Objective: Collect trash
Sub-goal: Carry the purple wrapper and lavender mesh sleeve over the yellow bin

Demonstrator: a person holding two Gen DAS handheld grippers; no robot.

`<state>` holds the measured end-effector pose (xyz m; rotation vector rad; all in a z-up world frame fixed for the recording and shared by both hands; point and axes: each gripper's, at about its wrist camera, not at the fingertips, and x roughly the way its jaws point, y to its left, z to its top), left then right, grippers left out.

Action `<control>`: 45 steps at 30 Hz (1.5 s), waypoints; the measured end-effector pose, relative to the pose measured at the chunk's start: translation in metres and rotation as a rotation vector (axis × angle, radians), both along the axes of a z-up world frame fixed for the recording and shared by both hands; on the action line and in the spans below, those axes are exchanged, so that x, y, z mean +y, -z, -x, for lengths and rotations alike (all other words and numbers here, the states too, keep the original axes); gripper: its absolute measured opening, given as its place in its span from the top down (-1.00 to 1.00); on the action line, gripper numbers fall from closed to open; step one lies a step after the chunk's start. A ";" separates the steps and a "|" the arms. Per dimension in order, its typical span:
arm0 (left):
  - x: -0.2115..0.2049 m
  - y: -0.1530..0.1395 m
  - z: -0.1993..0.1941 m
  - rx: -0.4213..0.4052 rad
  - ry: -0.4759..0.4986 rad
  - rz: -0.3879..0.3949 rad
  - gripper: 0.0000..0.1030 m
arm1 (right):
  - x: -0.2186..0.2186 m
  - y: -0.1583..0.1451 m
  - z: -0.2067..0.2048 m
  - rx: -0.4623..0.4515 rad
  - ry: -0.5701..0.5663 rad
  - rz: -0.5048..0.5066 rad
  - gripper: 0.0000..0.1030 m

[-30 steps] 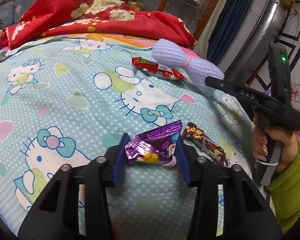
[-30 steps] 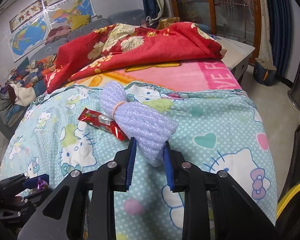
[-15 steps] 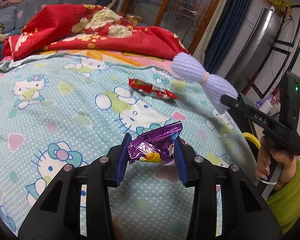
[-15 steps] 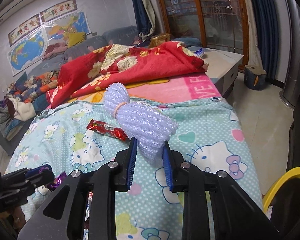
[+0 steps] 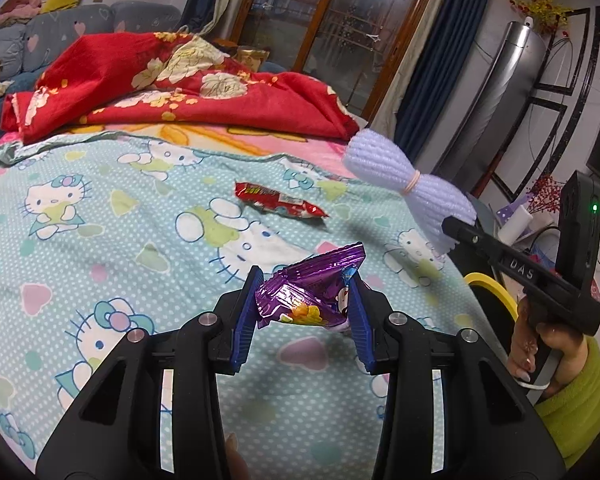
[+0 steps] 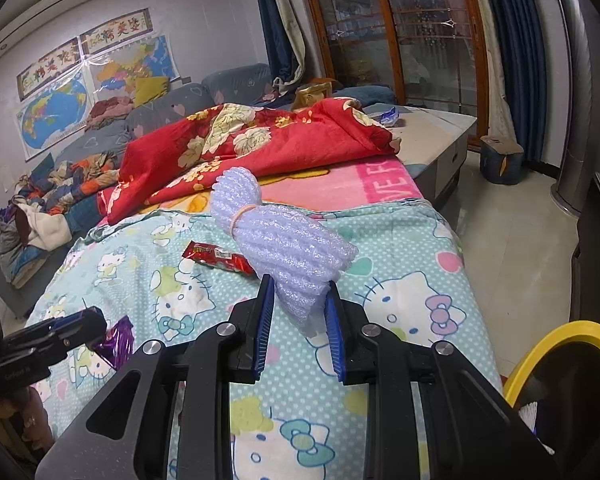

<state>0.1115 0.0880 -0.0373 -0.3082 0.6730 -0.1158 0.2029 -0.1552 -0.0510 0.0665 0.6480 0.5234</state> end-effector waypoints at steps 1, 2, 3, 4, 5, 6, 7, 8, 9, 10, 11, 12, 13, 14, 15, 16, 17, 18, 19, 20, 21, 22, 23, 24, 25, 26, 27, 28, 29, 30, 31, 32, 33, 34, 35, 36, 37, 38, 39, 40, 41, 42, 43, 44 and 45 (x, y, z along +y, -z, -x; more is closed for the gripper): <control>-0.002 -0.002 0.001 -0.005 0.003 -0.001 0.35 | -0.002 -0.001 0.002 0.000 0.001 -0.003 0.54; -0.004 -0.003 0.002 -0.009 0.006 -0.001 0.35 | -0.005 -0.002 0.006 -0.003 0.004 -0.006 0.54; -0.007 -0.006 0.003 -0.015 0.010 -0.002 0.35 | -0.007 -0.002 0.008 -0.005 0.007 -0.007 0.54; -0.008 -0.007 0.003 -0.019 0.013 -0.004 0.35 | -0.010 -0.003 0.011 -0.007 0.010 -0.010 0.54; -0.011 -0.009 0.004 -0.024 0.017 -0.006 0.35 | -0.014 -0.004 0.014 -0.007 0.014 -0.013 0.54; -0.013 -0.010 0.005 -0.028 0.022 -0.008 0.35 | -0.017 -0.005 0.016 -0.009 0.018 -0.015 0.54; -0.017 -0.012 0.007 -0.035 0.027 -0.012 0.35 | -0.019 -0.005 0.018 -0.011 0.021 -0.016 0.54; -0.020 -0.014 0.009 -0.040 0.032 -0.015 0.35 | -0.022 -0.007 0.022 -0.014 0.024 -0.018 0.54; -0.023 -0.015 0.011 -0.043 0.038 -0.015 0.35 | -0.025 -0.008 0.024 -0.019 0.027 -0.018 0.54; -0.025 -0.016 0.011 -0.046 0.041 -0.014 0.35 | -0.027 -0.009 0.026 -0.024 0.031 -0.017 0.54; -0.027 -0.018 0.012 -0.049 0.045 -0.013 0.35 | -0.029 -0.010 0.028 -0.029 0.033 -0.016 0.54; -0.028 -0.019 0.012 -0.053 0.050 -0.014 0.35 | -0.031 -0.011 0.029 -0.031 0.035 -0.017 0.54; -0.031 -0.021 0.013 -0.057 0.056 -0.014 0.35 | -0.033 -0.012 0.031 -0.035 0.038 -0.017 0.54; -0.032 -0.022 0.013 -0.061 0.061 -0.014 0.35 | -0.035 -0.013 0.033 -0.038 0.041 -0.018 0.54; -0.035 -0.024 0.014 -0.065 0.067 -0.014 0.35 | -0.037 -0.015 0.036 -0.041 0.044 -0.019 0.54; -0.037 -0.025 0.014 -0.067 0.071 -0.015 0.35 | -0.039 -0.016 0.038 -0.044 0.045 -0.020 0.54; -0.040 -0.026 0.015 -0.071 0.076 -0.016 0.35 | -0.041 -0.017 0.039 -0.047 0.047 -0.020 0.54; -0.042 -0.027 0.016 -0.074 0.080 -0.017 0.35 | -0.041 -0.018 0.041 -0.051 0.051 -0.019 0.54; -0.043 -0.028 0.016 -0.076 0.084 -0.017 0.35 | -0.043 -0.019 0.043 -0.056 0.054 -0.016 0.54; -0.046 -0.029 0.016 -0.078 0.089 -0.016 0.35 | -0.045 -0.020 0.045 -0.060 0.056 -0.017 0.54; -0.047 -0.030 0.016 -0.079 0.093 -0.015 0.35 | -0.047 -0.022 0.046 -0.061 0.058 -0.019 0.54; -0.049 -0.030 0.016 -0.081 0.098 -0.015 0.35 | -0.048 -0.022 0.048 -0.062 0.063 -0.019 0.54; -0.051 -0.031 0.015 -0.083 0.102 -0.015 0.35 | -0.050 -0.023 0.050 -0.064 0.068 -0.020 0.54; -0.053 -0.031 0.015 -0.084 0.106 -0.014 0.35 | -0.052 -0.024 0.051 -0.065 0.072 -0.021 0.54; -0.056 -0.032 0.015 -0.085 0.111 -0.013 0.35 | -0.055 -0.025 0.052 -0.066 0.077 -0.021 0.54; -0.058 -0.033 0.014 -0.086 0.116 -0.011 0.35 | -0.058 -0.026 0.054 -0.068 0.084 -0.021 0.54; -0.060 -0.033 0.013 -0.087 0.120 -0.011 0.35 | -0.062 -0.027 0.055 -0.070 0.091 -0.021 0.54; -0.062 -0.034 0.012 -0.088 0.125 -0.011 0.35 | -0.064 -0.027 0.056 -0.072 0.098 -0.020 0.54; -0.065 -0.035 0.011 -0.089 0.131 -0.010 0.35 | -0.069 -0.027 0.058 -0.074 0.110 -0.019 0.54; -0.069 -0.035 0.010 -0.089 0.138 -0.010 0.35 | -0.074 -0.028 0.060 -0.075 0.119 -0.020 0.54; -0.072 -0.035 0.010 -0.090 0.143 -0.010 0.35 | -0.078 -0.028 0.061 -0.076 0.127 -0.019 0.54; -0.075 -0.036 0.009 -0.091 0.150 -0.010 0.35 | -0.083 -0.028 0.063 -0.078 0.140 -0.017 0.54; -0.079 -0.036 0.008 -0.091 0.159 -0.011 0.35 | -0.087 -0.027 0.064 -0.079 0.149 -0.014 0.54; -0.084 -0.036 0.007 -0.091 0.170 -0.015 0.35 | -0.093 -0.027 0.065 -0.079 0.160 -0.012 0.54; -0.089 -0.036 0.005 -0.091 0.181 -0.019 0.35 | -0.099 -0.026 0.067 -0.077 0.173 -0.010 0.54; -0.094 -0.036 0.004 -0.089 0.193 -0.023 0.35 | -0.104 -0.025 0.069 -0.075 0.185 -0.009 0.54; -0.099 -0.035 0.003 -0.088 0.201 -0.026 0.35 | -0.110 -0.024 0.070 -0.073 0.198 -0.008 0.54; -0.104 -0.035 0.003 -0.086 0.212 -0.029 0.35 | -0.117 -0.023 0.072 -0.069 0.212 -0.009 0.54; -0.110 -0.035 0.001 -0.085 0.225 -0.033 0.35 | -0.123 -0.022 0.074 -0.067 0.225 -0.008 0.54; -0.116 -0.035 0.000 -0.084 0.237 -0.037 0.35 | -0.129 -0.021 0.075 -0.065 0.238 -0.005 0.54; -0.122 -0.034 -0.002 -0.084 0.250 -0.039 0.35 | -0.135 -0.019 0.076 -0.063 0.252 -0.002 0.54; -0.128 -0.033 -0.004 -0.083 0.262 -0.038 0.35 | -0.141 -0.017 0.076 -0.060 0.263 -0.001 0.54; -0.133 -0.033 -0.005 -0.083 0.271 -0.038 0.35 | -0.147 -0.016 0.077 -0.056 0.276 0.000 0.54; -0.139 -0.032 -0.006 -0.083 0.285 -0.036 0.35 | -0.152 -0.014 0.078 -0.051 0.286 0.001 0.54; -0.144 -0.032 -0.007 -0.082 0.295 -0.036 0.35 | -0.159 -0.012 0.079 -0.046 0.301 0.003 0.54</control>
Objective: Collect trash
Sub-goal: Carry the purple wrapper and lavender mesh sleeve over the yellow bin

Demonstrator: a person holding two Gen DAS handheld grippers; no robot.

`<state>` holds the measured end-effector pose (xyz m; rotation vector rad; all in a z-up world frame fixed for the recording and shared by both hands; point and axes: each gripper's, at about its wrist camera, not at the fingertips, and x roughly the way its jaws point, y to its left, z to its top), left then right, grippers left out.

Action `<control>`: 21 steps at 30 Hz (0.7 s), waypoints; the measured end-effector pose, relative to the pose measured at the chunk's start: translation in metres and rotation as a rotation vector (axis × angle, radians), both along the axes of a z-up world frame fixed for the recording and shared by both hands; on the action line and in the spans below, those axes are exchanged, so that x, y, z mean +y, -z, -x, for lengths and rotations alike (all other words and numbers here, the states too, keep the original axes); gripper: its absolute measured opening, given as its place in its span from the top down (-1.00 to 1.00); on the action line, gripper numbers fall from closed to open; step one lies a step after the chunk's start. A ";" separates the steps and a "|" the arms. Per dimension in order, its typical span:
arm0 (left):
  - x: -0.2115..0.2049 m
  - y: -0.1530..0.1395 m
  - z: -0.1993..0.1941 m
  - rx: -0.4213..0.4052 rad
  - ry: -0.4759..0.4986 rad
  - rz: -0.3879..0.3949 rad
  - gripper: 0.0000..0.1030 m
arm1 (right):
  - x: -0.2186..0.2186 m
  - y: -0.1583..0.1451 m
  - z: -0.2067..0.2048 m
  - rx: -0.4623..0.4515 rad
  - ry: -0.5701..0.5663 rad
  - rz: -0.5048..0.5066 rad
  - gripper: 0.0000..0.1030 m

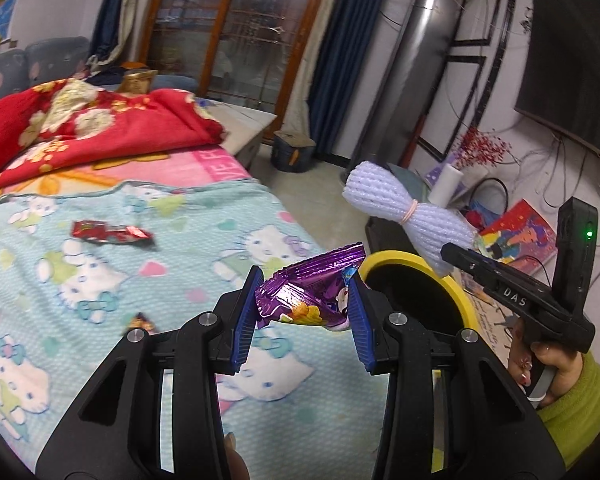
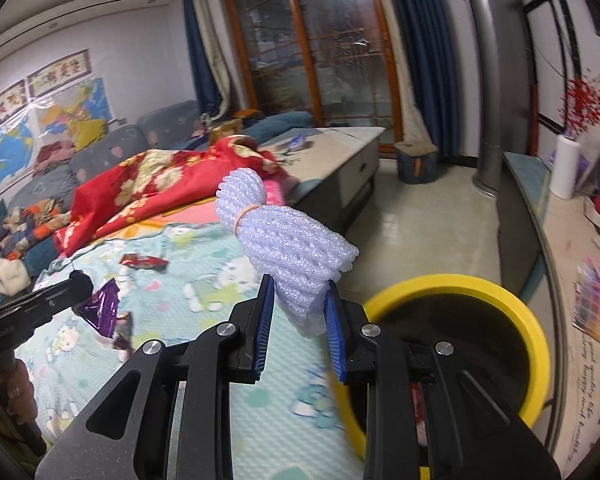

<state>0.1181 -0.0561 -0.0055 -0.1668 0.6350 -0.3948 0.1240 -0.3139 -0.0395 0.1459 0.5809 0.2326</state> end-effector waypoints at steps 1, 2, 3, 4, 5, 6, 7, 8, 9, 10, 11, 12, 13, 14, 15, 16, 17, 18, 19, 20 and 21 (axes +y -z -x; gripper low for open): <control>-0.008 0.001 -0.002 0.000 0.014 -0.003 0.35 | -0.007 0.002 0.001 0.004 0.016 0.000 0.54; -0.015 0.001 -0.003 0.001 0.027 -0.005 0.35 | -0.013 0.004 0.002 0.009 0.029 -0.001 0.54; -0.019 0.002 -0.004 0.001 0.036 -0.006 0.35 | -0.019 0.006 0.003 0.011 0.043 -0.001 0.54; -0.026 0.002 -0.006 0.002 0.049 -0.008 0.35 | -0.024 0.007 0.004 0.013 0.056 0.000 0.54; -0.031 0.003 -0.007 0.002 0.059 -0.010 0.35 | -0.030 0.010 0.005 0.017 0.071 0.002 0.54; -0.039 0.004 -0.008 0.003 0.072 -0.012 0.35 | -0.034 0.011 0.005 0.020 0.081 0.002 0.54; -0.044 0.004 -0.009 0.003 0.081 -0.012 0.35 | -0.040 0.013 0.006 0.024 0.096 -0.001 0.54; -0.050 0.005 -0.010 0.002 0.093 -0.014 0.35 | -0.045 0.015 0.008 0.027 0.107 -0.003 0.54; -0.054 0.005 -0.011 0.001 0.100 -0.017 0.35 | -0.052 0.017 0.009 0.033 0.122 -0.006 0.54; -0.061 0.006 -0.012 0.002 0.112 -0.020 0.35 | -0.056 0.019 0.009 0.037 0.135 -0.008 0.54; -0.067 0.007 -0.013 0.004 0.123 -0.023 0.35 | -0.063 0.021 0.011 0.042 0.154 -0.010 0.54; -0.073 0.008 -0.013 0.006 0.134 -0.026 0.35 | -0.069 0.023 0.012 0.045 0.164 -0.013 0.54; -0.079 0.009 -0.014 0.006 0.143 -0.030 0.35 | -0.074 0.024 0.013 0.049 0.176 -0.016 0.54; -0.083 0.010 -0.012 0.007 0.151 -0.032 0.35 | -0.079 0.027 0.014 0.056 0.191 -0.017 0.54; -0.088 0.011 -0.013 0.010 0.160 -0.034 0.35 | -0.084 0.028 0.016 0.061 0.202 -0.016 0.54; -0.093 0.013 -0.014 0.013 0.168 -0.036 0.35 | -0.089 0.030 0.017 0.069 0.218 -0.013 0.54; -0.098 0.014 -0.015 0.015 0.175 -0.039 0.35 | -0.093 0.033 0.018 0.078 0.233 -0.009 0.54; -0.102 0.015 -0.015 0.017 0.182 -0.043 0.35 | -0.098 0.034 0.020 0.083 0.244 -0.008 0.54; -0.106 0.016 -0.015 0.019 0.187 -0.046 0.35 | -0.102 0.036 0.021 0.089 0.255 -0.011 0.54; -0.110 0.018 -0.016 0.021 0.192 -0.048 0.35 | -0.105 0.038 0.021 0.095 0.265 -0.014 0.54; -0.115 0.019 -0.017 0.025 0.202 -0.047 0.35 | -0.110 0.040 0.022 0.105 0.282 -0.016 0.54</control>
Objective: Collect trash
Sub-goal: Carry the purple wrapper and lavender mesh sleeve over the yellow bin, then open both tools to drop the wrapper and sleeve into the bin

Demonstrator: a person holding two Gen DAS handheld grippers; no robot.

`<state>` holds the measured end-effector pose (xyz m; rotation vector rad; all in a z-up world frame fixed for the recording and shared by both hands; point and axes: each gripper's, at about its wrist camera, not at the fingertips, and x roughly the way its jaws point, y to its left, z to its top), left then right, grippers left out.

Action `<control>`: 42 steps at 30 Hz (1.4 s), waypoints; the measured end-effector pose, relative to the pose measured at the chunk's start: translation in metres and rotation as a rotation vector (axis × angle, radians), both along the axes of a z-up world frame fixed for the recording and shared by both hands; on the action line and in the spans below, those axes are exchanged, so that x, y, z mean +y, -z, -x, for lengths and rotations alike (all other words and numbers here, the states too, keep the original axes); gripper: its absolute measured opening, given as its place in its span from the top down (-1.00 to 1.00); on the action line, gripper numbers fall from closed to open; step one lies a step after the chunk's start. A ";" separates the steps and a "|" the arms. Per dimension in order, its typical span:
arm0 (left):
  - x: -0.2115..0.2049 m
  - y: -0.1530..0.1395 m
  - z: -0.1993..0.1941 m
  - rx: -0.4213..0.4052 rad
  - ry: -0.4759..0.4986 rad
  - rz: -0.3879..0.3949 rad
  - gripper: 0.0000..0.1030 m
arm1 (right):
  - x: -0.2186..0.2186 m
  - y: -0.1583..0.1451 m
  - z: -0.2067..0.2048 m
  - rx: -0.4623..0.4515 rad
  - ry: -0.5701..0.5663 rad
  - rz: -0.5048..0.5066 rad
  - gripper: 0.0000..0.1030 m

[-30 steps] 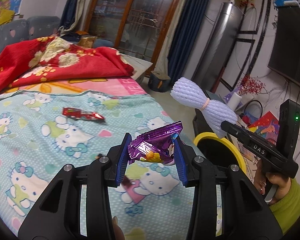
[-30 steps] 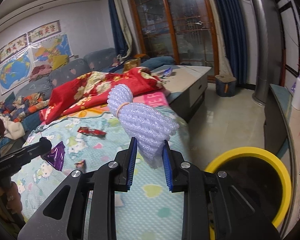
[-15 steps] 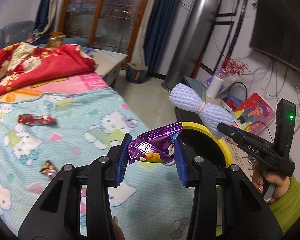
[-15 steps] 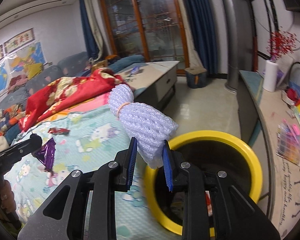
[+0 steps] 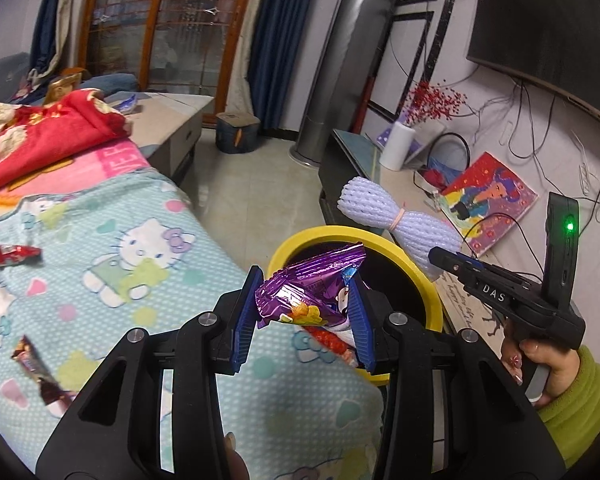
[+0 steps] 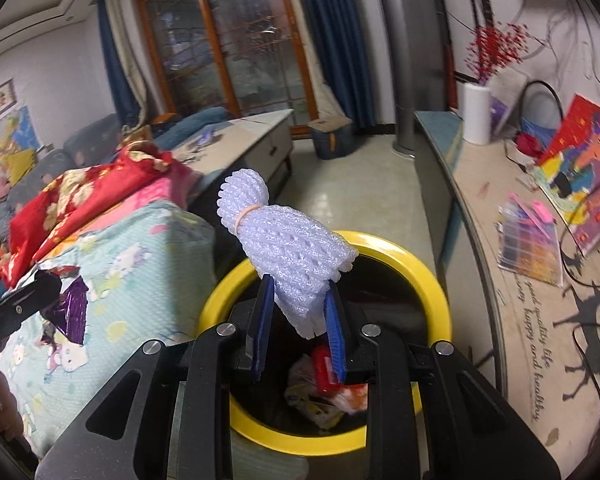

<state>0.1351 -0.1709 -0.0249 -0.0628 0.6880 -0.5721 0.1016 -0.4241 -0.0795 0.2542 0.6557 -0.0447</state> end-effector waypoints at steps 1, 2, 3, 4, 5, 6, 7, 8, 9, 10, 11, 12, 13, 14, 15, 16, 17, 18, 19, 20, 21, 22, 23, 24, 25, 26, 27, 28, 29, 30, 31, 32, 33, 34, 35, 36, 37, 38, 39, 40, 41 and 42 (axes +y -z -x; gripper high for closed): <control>-0.003 0.001 -0.001 0.004 0.006 0.000 0.35 | -0.004 0.002 0.000 0.012 0.015 0.000 0.53; -0.007 0.002 -0.001 0.008 0.012 -0.002 0.35 | -0.007 0.004 0.000 0.022 0.026 -0.002 0.53; -0.012 0.004 -0.002 0.011 0.021 -0.003 0.35 | -0.010 0.005 0.000 0.027 0.035 -0.006 0.52; -0.016 0.006 -0.002 0.012 0.028 -0.005 0.35 | -0.013 0.006 0.000 0.033 0.042 -0.009 0.52; -0.020 0.006 -0.003 0.012 0.038 -0.009 0.35 | -0.016 0.009 0.001 0.042 0.051 -0.011 0.51; -0.025 0.008 -0.004 0.010 0.051 -0.015 0.34 | -0.018 0.011 0.001 0.047 0.058 -0.013 0.51; -0.028 0.008 -0.004 0.007 0.058 -0.019 0.34 | -0.021 0.013 0.002 0.050 0.063 -0.019 0.50; -0.032 0.010 -0.004 0.008 0.068 -0.023 0.34 | -0.023 0.015 0.002 0.055 0.067 -0.029 0.50; -0.036 0.011 -0.005 0.012 0.078 -0.021 0.32 | -0.025 0.018 0.003 0.062 0.069 -0.041 0.49; -0.040 0.012 -0.007 0.017 0.091 -0.017 0.30 | -0.027 0.021 0.003 0.072 0.065 -0.051 0.42; -0.043 0.013 -0.007 0.020 0.094 -0.018 0.20 | -0.028 0.022 0.002 0.080 0.059 -0.058 0.30; -0.045 0.014 -0.009 0.024 0.097 -0.016 -0.04 | -0.029 0.024 0.002 0.088 0.063 -0.060 0.01; -0.046 0.015 -0.010 0.028 0.096 -0.012 -0.15 | -0.030 0.025 0.002 0.086 0.078 -0.059 -0.12; -0.046 0.015 -0.011 0.031 0.092 -0.008 -0.30 | -0.030 0.024 0.002 0.084 0.083 -0.059 -0.12; -0.045 0.016 -0.012 0.034 0.085 -0.005 -0.48 | -0.031 0.025 0.002 0.085 0.085 -0.061 -0.12; -0.043 0.017 -0.013 0.039 0.079 -0.001 -0.59 | -0.033 0.025 0.002 0.085 0.088 -0.064 -0.12; -0.042 0.017 -0.014 0.043 0.076 0.002 -0.69 | -0.034 0.025 0.002 0.083 0.091 -0.066 -0.12; -0.039 0.017 -0.014 0.044 0.067 0.003 -0.71 | -0.034 0.025 0.003 0.079 0.096 -0.068 -0.12; -0.037 0.018 -0.015 0.041 0.056 -0.003 -0.74 | -0.033 0.025 0.003 0.074 0.095 -0.071 -0.12; -0.035 0.017 -0.015 0.040 0.047 -0.009 -0.78 | -0.033 0.024 0.003 0.072 0.092 -0.074 -0.12; -0.033 0.017 -0.016 0.040 0.038 -0.009 -0.78 | -0.031 0.024 0.003 0.070 0.086 -0.075 -0.12; -0.030 0.017 -0.016 0.043 0.033 -0.006 -0.78 | -0.029 0.024 0.002 0.069 0.081 -0.076 -0.12; -0.028 0.017 -0.017 0.050 0.027 -0.002 -0.78 | -0.026 0.024 0.002 0.065 0.075 -0.076 -0.12; -0.027 0.017 -0.017 0.052 0.023 0.001 -0.78 | -0.025 0.022 0.002 0.062 0.073 -0.076 -0.13; -0.026 0.017 -0.017 0.053 0.022 0.005 -0.78 | -0.024 0.021 0.002 0.060 0.069 -0.077 -0.13; -0.027 0.018 -0.017 0.052 0.020 0.003 -0.78 | -0.021 0.020 0.002 0.056 0.059 -0.078 -0.13; -0.027 0.018 -0.017 0.051 0.023 0.003 -0.78 | -0.019 0.019 0.002 0.053 0.052 -0.077 -0.13; -0.027 0.018 -0.017 0.052 0.025 0.003 -0.78 | -0.018 0.018 0.002 0.051 0.047 -0.075 -0.13; -0.027 0.018 -0.016 0.053 0.026 -0.001 -0.78 | -0.017 0.017 0.002 0.048 0.042 -0.073 -0.13; -0.026 0.018 -0.015 0.050 0.023 0.000 -0.78 | -0.016 0.016 0.002 0.044 0.038 -0.071 -0.13; -0.025 0.017 -0.015 0.048 0.019 0.001 -0.78 | -0.014 0.014 0.002 0.041 0.034 -0.070 -0.13; -0.022 0.017 -0.015 0.046 0.013 0.002 -0.78 | -0.013 0.013 0.002 0.036 0.023 -0.068 -0.13; -0.020 0.016 -0.014 0.043 0.008 0.003 -0.78 | -0.011 0.011 0.002 0.031 0.018 -0.065 -0.13; -0.016 0.015 -0.014 0.039 -0.004 0.002 -0.78 | -0.010 0.010 0.002 0.028 0.014 -0.064 -0.13; -0.013 0.014 -0.014 0.037 -0.016 0.001 -0.78 | -0.007 0.008 0.002 0.025 0.004 -0.066 -0.13; -0.007 0.014 -0.015 0.035 -0.032 0.000 -0.78 | -0.005 0.007 0.002 0.024 -0.007 -0.067 -0.13; -0.003 0.013 -0.016 0.036 -0.045 0.000 -0.78 | -0.002 0.006 0.001 0.024 -0.016 -0.068 -0.13; 0.003 0.012 -0.017 0.035 -0.063 0.001 -0.78 | 0.002 0.005 0.001 0.023 -0.029 -0.069 -0.13; 0.007 0.011 -0.017 0.033 -0.075 0.001 -0.78 | 0.008 0.004 0.000 0.023 -0.050 -0.069 -0.13; 0.015 0.011 -0.018 0.029 -0.094 -0.003 -0.78 | 0.012 0.003 0.000 0.023 -0.062 -0.068 -0.13; 0.022 0.010 -0.019 0.022 -0.116 -0.009 -0.78 | 0.020 0.001 -0.001 0.022 -0.083 -0.066 -0.13; 0.028 0.010 -0.019 0.017 -0.132 -0.013 -0.78 | 0.026 -0.001 -0.002 0.019 -0.102 -0.064 -0.13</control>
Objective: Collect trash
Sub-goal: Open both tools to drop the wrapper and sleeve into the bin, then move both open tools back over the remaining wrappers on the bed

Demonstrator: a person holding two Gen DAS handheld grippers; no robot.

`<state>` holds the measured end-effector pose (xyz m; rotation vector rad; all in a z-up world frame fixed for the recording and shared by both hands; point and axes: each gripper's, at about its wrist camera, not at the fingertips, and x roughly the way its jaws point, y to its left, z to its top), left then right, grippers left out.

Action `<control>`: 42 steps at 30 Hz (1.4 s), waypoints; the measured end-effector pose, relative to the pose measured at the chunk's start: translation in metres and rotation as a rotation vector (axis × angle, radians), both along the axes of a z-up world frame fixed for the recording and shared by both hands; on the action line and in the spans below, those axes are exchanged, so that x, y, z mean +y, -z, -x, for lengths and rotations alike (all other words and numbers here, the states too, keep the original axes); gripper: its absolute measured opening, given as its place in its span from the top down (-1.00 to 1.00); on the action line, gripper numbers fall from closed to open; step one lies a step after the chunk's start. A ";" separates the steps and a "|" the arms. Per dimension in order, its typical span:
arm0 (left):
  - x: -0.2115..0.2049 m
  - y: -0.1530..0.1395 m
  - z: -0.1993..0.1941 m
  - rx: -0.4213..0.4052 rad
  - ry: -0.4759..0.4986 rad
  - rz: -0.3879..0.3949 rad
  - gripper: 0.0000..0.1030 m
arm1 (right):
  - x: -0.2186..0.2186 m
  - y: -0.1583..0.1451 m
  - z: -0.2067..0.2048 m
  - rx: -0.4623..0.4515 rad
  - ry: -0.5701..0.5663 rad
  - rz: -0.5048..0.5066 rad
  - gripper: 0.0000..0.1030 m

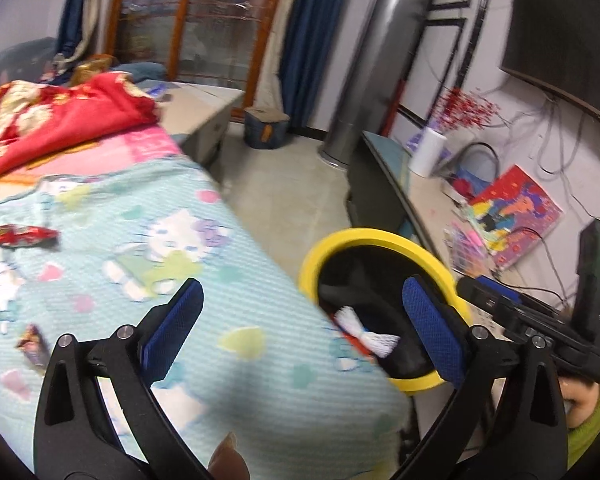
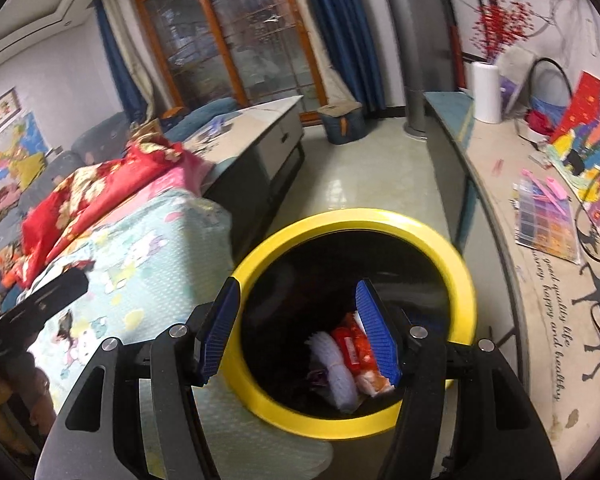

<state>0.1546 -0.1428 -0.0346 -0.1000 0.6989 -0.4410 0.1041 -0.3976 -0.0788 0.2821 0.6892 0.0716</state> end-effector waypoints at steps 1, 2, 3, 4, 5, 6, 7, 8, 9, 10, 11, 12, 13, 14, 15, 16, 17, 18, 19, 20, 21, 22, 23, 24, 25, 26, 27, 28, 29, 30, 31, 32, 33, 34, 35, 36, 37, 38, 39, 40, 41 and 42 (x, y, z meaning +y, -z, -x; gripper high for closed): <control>0.008 -0.001 -0.001 -0.005 -0.022 -0.005 -0.78 | 0.007 -0.002 -0.001 -0.002 -0.019 0.002 -0.13; 0.017 -0.001 -0.003 -0.010 -0.045 -0.007 -0.78 | 0.016 -0.004 -0.002 -0.004 -0.045 0.007 -0.13; 0.026 -0.002 -0.004 -0.012 -0.070 -0.007 -0.78 | 0.024 -0.005 -0.003 -0.006 -0.063 0.012 -0.13; 0.035 -0.003 -0.005 -0.013 -0.092 -0.004 -0.78 | 0.033 -0.007 -0.004 -0.009 -0.086 0.019 -0.13; 0.041 -0.003 -0.006 -0.014 -0.108 -0.002 -0.78 | 0.040 -0.008 -0.005 -0.009 -0.104 0.022 -0.13; 0.051 -0.004 -0.006 -0.018 -0.134 0.000 -0.78 | 0.050 -0.010 -0.006 -0.008 -0.133 0.024 -0.13; 0.061 -0.005 -0.007 -0.024 -0.154 0.000 -0.78 | 0.060 -0.011 -0.007 -0.009 -0.159 0.026 -0.13; 0.066 -0.006 -0.006 -0.030 -0.169 -0.002 -0.78 | 0.069 -0.013 -0.008 -0.011 -0.181 0.029 -0.13; 0.076 -0.008 -0.007 -0.037 -0.193 -0.006 -0.78 | 0.081 -0.014 -0.009 -0.013 -0.210 0.036 -0.13; 0.082 -0.008 -0.006 -0.041 -0.207 -0.006 -0.78 | 0.092 -0.015 -0.011 -0.013 -0.241 0.043 -0.13; 0.091 -0.010 -0.006 -0.044 -0.228 -0.004 -0.78 | 0.102 -0.016 -0.012 -0.014 -0.264 0.047 -0.13; 0.100 -0.011 -0.007 -0.047 -0.248 -0.002 -0.78 | 0.114 -0.017 -0.012 -0.016 -0.294 0.050 -0.13; 0.107 -0.011 -0.007 -0.048 -0.263 0.000 -0.78 | 0.123 -0.018 -0.013 -0.018 -0.319 0.051 -0.13; 0.115 -0.012 -0.007 -0.049 -0.280 0.002 -0.78 | 0.136 -0.019 -0.014 -0.021 -0.353 0.057 -0.13; 0.124 -0.013 -0.008 -0.050 -0.300 0.004 -0.78 | 0.146 -0.020 -0.016 -0.023 -0.376 0.065 -0.13; 0.130 -0.013 -0.008 -0.051 -0.314 0.006 -0.78 | 0.152 -0.020 -0.017 -0.024 -0.392 0.071 -0.13; 0.137 -0.014 -0.008 -0.051 -0.330 0.007 -0.78 | 0.161 -0.021 -0.018 -0.024 -0.412 0.076 -0.13; 0.144 -0.015 -0.009 -0.053 -0.340 0.009 -0.78 | 0.172 -0.021 -0.018 -0.024 -0.440 0.083 -0.13; 0.151 -0.015 -0.009 -0.055 -0.357 0.008 -0.78 | 0.183 -0.021 -0.019 -0.024 -0.465 0.092 -0.13; 0.157 -0.015 -0.009 -0.056 -0.369 0.006 -0.78 | 0.189 -0.021 -0.018 -0.025 -0.480 0.097 -0.13; 0.162 -0.016 -0.009 -0.059 -0.382 0.005 -0.78 | 0.200 -0.021 -0.019 -0.025 -0.508 0.103 -0.13; 0.170 -0.016 -0.009 -0.062 -0.399 0.004 -0.78 | 0.209 -0.021 -0.020 -0.021 -0.533 0.105 -0.13; 0.176 -0.016 -0.009 -0.063 -0.410 0.004 -0.78 | 0.217 -0.020 -0.022 -0.015 -0.553 0.106 -0.13; 0.184 -0.015 -0.010 -0.060 -0.428 0.003 -0.78 | 0.227 -0.020 -0.023 -0.009 -0.578 0.108 -0.13; 0.188 -0.014 -0.011 -0.057 -0.439 0.005 -0.78 | 0.235 -0.019 -0.025 -0.005 -0.598 0.114 -0.13; 0.194 -0.013 -0.013 -0.054 -0.450 0.007 -0.78 | 0.243 -0.017 -0.026 -0.003 -0.615 0.123 -0.13; 0.200 -0.012 -0.014 -0.051 -0.461 0.007 -0.78 | 0.252 -0.015 -0.027 0.000 -0.638 0.135 -0.13; 0.207 -0.011 -0.016 -0.047 -0.480 0.003 -0.78 | 0.260 -0.014 -0.028 0.002 -0.655 0.142 -0.13; 0.213 -0.010 -0.017 -0.044 -0.492 0.002 -0.78 | 0.266 -0.012 -0.029 0.005 -0.670 0.149 -0.13; 0.219 -0.008 -0.019 -0.035 -0.504 -0.001 -0.78 | 0.274 -0.010 -0.031 0.012 -0.684 0.156 -0.13; 0.224 -0.006 -0.021 -0.030 -0.514 -0.008 -0.78 | 0.280 -0.008 -0.033 0.019 -0.699 0.156 -0.13; 0.228 -0.004 -0.023 -0.025 -0.520 -0.013 -0.78 | 0.286 -0.007 -0.035 0.024 -0.711 0.158 -0.13; 0.233 -0.003 -0.025 -0.020 -0.527 -0.018 -0.78 | 0.293 -0.005 -0.037 0.028 -0.722 0.164 -0.13; 0.237 -0.001 -0.027 -0.013 -0.532 -0.019 -0.78 | 0.299 -0.003 -0.039 0.031 -0.733 0.172 -0.13; 0.242 0.001 -0.030 -0.004 -0.537 -0.019 -0.78 | 0.304 -0.001 -0.040 0.034 -0.738 0.178 -0.13; 0.247 0.004 -0.034 0.006 -0.541 -0.018 -0.78 | 0.309 0.001 -0.042 0.040 -0.751 0.182 -0.13; 0.249 0.006 -0.035 0.012 -0.545 -0.016 -0.77 | 0.314 0.003 -0.043 0.048 -0.763 0.187 -0.13; 0.253 0.009 -0.038 0.022 -0.548 -0.010 -0.73 | 0.319 0.007 -0.045 0.059 -0.771 0.197 -0.13; 0.256 0.011 -0.041 0.031 -0.549 0.000 -0.68 | 0.322 0.010 -0.046 0.065 -0.773 0.203 -0.12; 0.260 0.014 -0.044 0.044 -0.553 0.020 -0.66 | 0.325 0.014 -0.048 0.072 -0.774 0.207 -0.06; 0.264 0.016 -0.048 0.054 -0.553 0.038 -0.63 | 0.326 0.018 -0.049 0.080 -0.774 0.207 -0.02; 0.267 0.019 -0.052 0.063 -0.552 0.064 -0.55 | 0.328 0.022 -0.050 0.094 -0.777 0.205 0.11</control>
